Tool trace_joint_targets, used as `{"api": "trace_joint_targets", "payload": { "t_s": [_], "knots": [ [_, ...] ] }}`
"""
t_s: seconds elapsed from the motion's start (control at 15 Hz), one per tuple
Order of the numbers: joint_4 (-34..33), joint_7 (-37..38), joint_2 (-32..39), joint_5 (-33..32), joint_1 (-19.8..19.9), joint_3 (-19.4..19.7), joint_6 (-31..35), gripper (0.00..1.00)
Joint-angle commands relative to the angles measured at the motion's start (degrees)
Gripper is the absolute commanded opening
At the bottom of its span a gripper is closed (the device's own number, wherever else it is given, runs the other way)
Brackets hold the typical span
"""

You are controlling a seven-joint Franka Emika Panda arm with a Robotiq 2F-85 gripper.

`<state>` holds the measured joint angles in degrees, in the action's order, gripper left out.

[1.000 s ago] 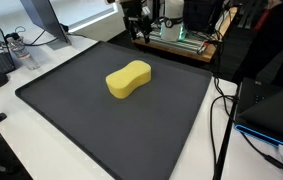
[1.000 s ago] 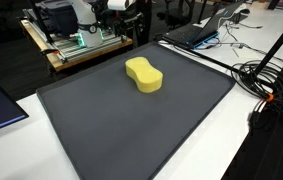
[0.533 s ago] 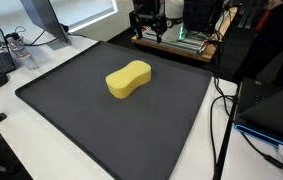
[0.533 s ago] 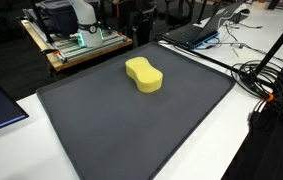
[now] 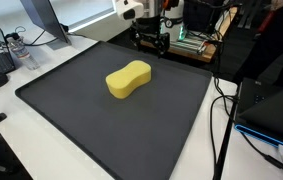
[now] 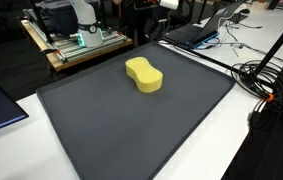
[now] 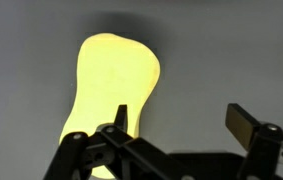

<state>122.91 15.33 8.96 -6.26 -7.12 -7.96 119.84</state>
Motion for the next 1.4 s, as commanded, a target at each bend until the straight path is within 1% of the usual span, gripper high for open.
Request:
{"api": "trace_joint_targets", "payload": {
  "t_s": [0.0, 0.33, 0.67, 1.0, 1.33],
  "knots": [
    [-10.89, 2.68, 8.78, -4.56, -2.53, 0.93, -5.39, 1.00],
    [-24.10, 2.15, 17.95, -5.56, -4.38, 2.56, -10.61, 1.00],
    [-36.48, 1.58, 25.43, -4.48, -4.69, 4.54, -14.21, 1.00],
    [-48.06, 1.19, 32.02, -3.41, -3.73, 6.71, -18.67, 1.00],
    [-56.14, -0.14, 36.27, -1.41, -1.34, 7.90, -21.83, 1.00]
  ]
}}
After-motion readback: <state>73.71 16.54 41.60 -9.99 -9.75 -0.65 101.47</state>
